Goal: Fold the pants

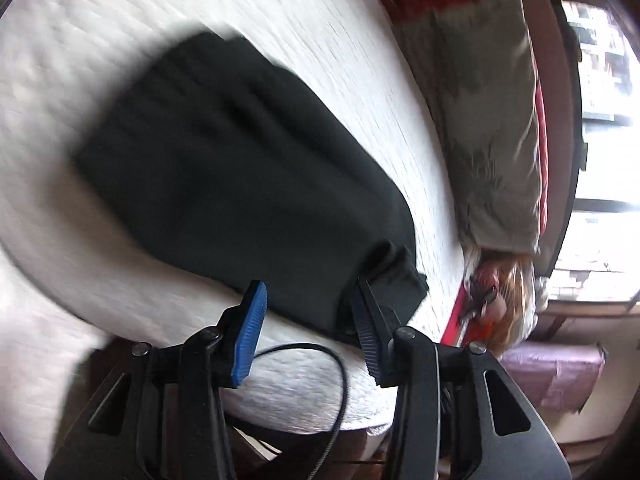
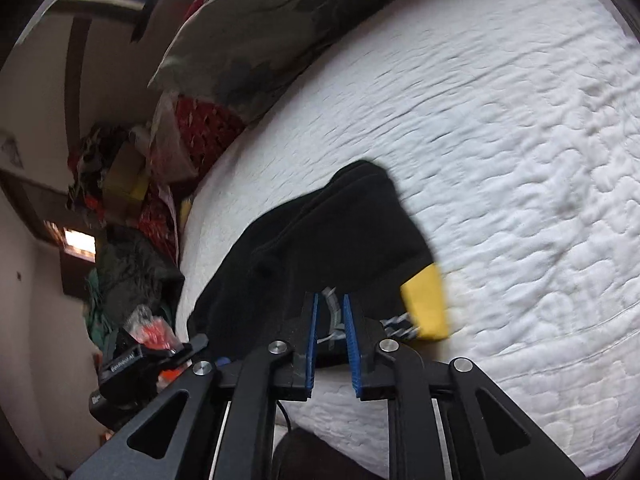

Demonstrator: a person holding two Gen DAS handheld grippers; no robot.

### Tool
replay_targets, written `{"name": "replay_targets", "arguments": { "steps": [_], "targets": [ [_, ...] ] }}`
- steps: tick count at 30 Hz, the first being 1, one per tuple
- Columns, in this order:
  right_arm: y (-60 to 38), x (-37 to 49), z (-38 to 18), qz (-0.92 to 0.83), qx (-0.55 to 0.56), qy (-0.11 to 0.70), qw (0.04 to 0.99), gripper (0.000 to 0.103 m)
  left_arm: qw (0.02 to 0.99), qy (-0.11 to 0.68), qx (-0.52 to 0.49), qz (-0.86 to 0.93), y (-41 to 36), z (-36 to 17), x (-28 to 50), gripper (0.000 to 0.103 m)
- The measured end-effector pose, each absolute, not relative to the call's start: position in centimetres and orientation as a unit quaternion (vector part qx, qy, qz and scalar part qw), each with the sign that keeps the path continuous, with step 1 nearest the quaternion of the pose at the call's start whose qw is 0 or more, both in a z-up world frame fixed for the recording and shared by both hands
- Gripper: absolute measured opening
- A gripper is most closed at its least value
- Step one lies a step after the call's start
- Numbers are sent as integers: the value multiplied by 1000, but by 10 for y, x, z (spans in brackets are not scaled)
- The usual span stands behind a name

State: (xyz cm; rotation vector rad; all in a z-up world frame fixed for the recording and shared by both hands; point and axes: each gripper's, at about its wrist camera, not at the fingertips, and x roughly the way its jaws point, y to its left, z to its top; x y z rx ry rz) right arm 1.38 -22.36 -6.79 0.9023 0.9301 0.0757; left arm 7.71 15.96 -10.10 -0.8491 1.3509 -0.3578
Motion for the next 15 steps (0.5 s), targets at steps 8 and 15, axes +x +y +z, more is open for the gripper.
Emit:
{"name": "replay_targets", "arguments": {
  "steps": [8,15],
  "targets": [
    [-103,56,-53,111,289,488,816,23,716,552,-423,-60,288,-84,85,50],
    [-7,89,-49,141,207,513,821,36,782,553,-278,72,338,-46,113,55]
  ]
}}
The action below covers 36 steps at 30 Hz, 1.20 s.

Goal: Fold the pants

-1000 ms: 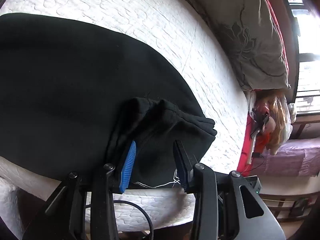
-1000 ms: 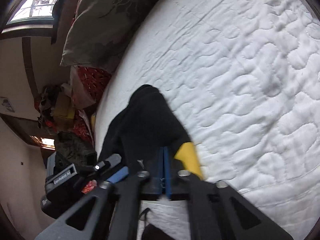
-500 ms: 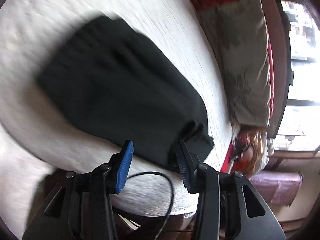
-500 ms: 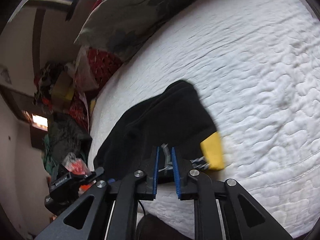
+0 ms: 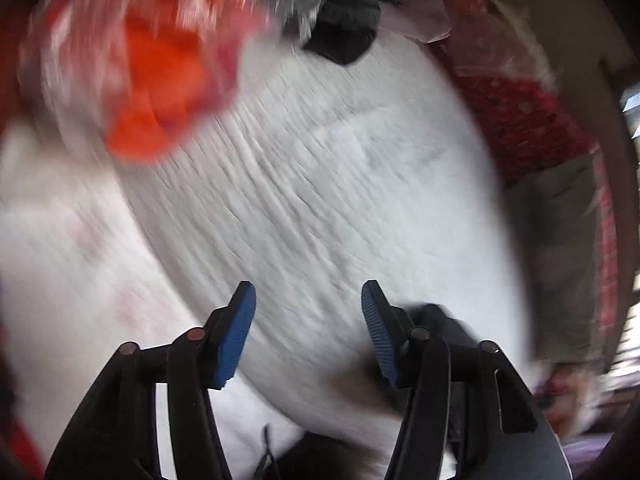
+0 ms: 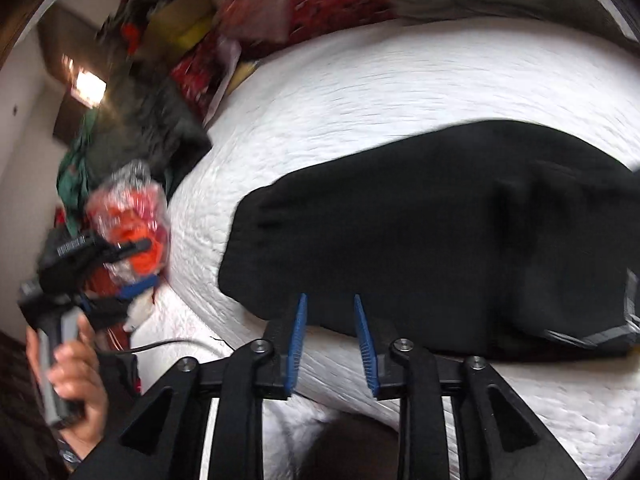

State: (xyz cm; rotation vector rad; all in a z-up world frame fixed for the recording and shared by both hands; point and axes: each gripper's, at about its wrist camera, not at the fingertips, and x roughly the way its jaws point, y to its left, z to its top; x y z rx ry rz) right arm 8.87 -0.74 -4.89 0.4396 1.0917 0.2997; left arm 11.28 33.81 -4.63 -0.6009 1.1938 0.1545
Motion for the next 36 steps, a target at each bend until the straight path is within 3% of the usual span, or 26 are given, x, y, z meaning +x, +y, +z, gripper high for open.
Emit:
{"name": "replay_targets", "arguments": {
  "steps": [4,11,13,18,20,23,25,27,36],
  "targets": [
    [36,93,-48,146,160,511,832,41,785,576,-225,33,332,-54,127,55],
    [97,99,-57,105,85,506,852,44,763,609,-218,-1,330,-78,139,55],
    [112,102,-64,82,58,506,857,57,760,610,-223,1,342,-85,143,55],
    [145,105,-83,24,-11,499,866,75,758,608,-237,-4,370,-90,144,55],
    [155,105,-88,9,-41,492,870,76,756,609,-238,-16,371,-92,146,55],
    [147,102,-90,6,-39,483,875,66,757,611,-229,-38,361,-95,158,55],
    [136,100,-87,10,-28,478,878,42,754,614,-225,-60,346,-96,165,55],
    [119,97,-83,33,6,476,879,35,746,618,-229,-93,328,-99,172,55],
    [89,85,-71,70,97,469,875,31,684,657,-241,-208,247,-114,195,56]
  ]
}}
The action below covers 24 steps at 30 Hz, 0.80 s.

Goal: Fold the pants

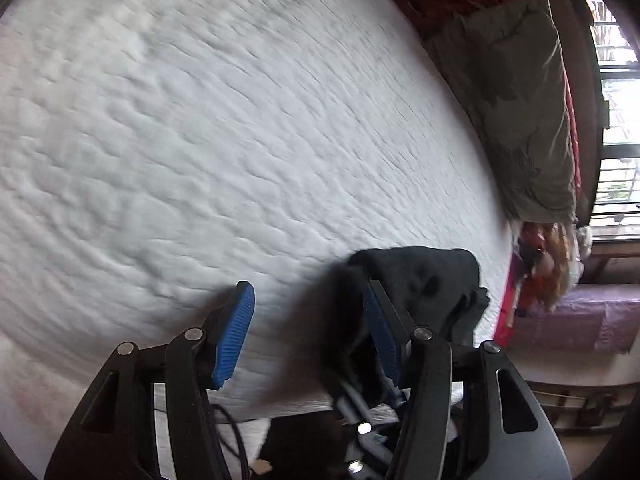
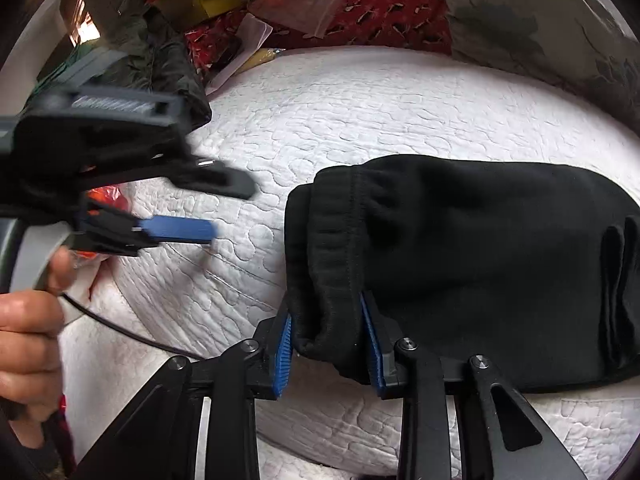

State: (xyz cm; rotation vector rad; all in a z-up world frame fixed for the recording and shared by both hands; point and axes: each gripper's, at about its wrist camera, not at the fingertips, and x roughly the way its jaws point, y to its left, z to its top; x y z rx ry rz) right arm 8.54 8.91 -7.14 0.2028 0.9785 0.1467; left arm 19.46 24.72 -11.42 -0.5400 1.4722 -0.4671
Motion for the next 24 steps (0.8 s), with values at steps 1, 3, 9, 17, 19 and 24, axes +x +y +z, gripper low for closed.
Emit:
{"name": "replay_targets", "arguments": {
  "steps": [1,3,9,17,19,24],
  "targets": [
    [89,85,-71,71,99,469,875,31,676,661,-245,-217,241,-116,196,56],
    [89,86,-71,72,101,470,874,31,674,661,-246,-221,235,-117,197,67],
    [86,88,-72,74,113,472,871,31,639,654,-302,-271,231,-121,197,73],
    [84,88,-72,76,125,472,869,31,646,660,-236,-302,203,-121,208,73],
    [85,88,-73,75,126,471,870,31,645,657,-231,-314,201,-121,209,73],
    [87,88,-74,72,124,471,871,32,656,650,-230,-306,198,-124,207,36]
  ]
}}
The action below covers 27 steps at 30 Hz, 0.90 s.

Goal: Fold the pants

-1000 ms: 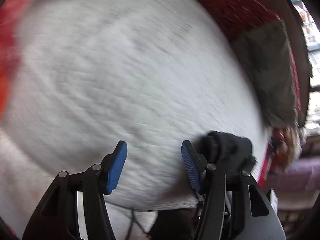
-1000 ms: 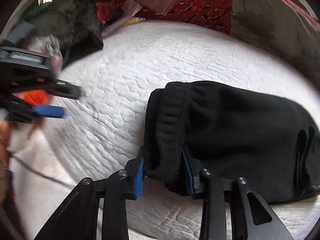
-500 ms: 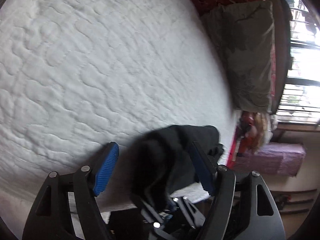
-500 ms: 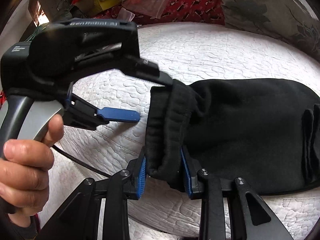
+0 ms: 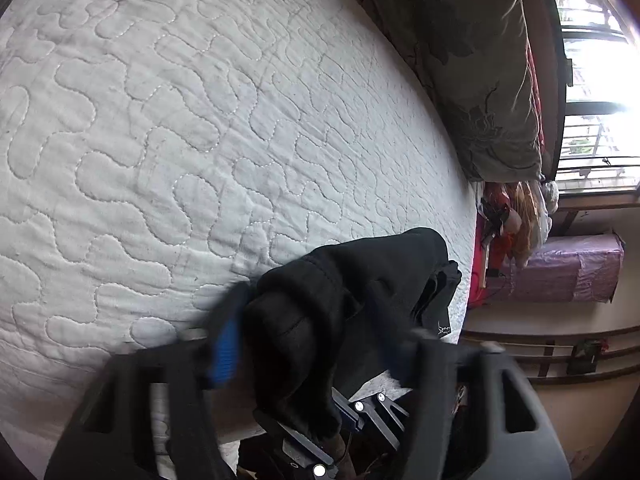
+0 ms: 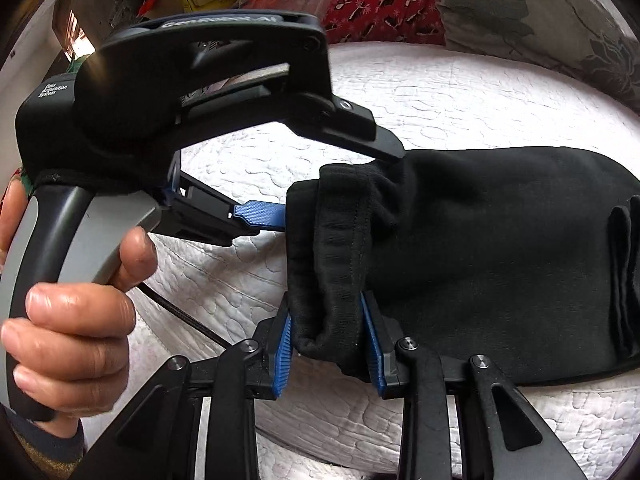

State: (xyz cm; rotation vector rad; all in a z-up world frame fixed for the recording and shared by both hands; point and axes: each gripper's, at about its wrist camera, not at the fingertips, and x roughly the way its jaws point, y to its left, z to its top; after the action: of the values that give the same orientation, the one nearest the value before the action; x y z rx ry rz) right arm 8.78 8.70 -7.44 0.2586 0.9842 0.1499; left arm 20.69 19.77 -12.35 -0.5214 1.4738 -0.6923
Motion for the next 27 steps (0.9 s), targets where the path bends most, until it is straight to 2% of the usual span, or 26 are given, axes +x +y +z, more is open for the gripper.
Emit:
{"name": "replay_targets", "arguments": {
  "steps": [3,9,17,21,27],
  "targets": [
    [86,88,-74,74,127,473,869,32,647,650,-271,-291,208,-126,202,29],
    [78,86,-64,89,137,480,862,31,642,652,-314,-252,210,-116,188,27],
    [48,58,-30,113,157,446,874,30,622,639,-377,-250,196,-89,172,27],
    [21,45,-15,114,174,425,881,30,630,633,-373,-252,168,-69,166,27],
    [-48,29,-4,97,227,395,885,30,640,640,-327,-272,80,-46,158,27]
  ]
}}
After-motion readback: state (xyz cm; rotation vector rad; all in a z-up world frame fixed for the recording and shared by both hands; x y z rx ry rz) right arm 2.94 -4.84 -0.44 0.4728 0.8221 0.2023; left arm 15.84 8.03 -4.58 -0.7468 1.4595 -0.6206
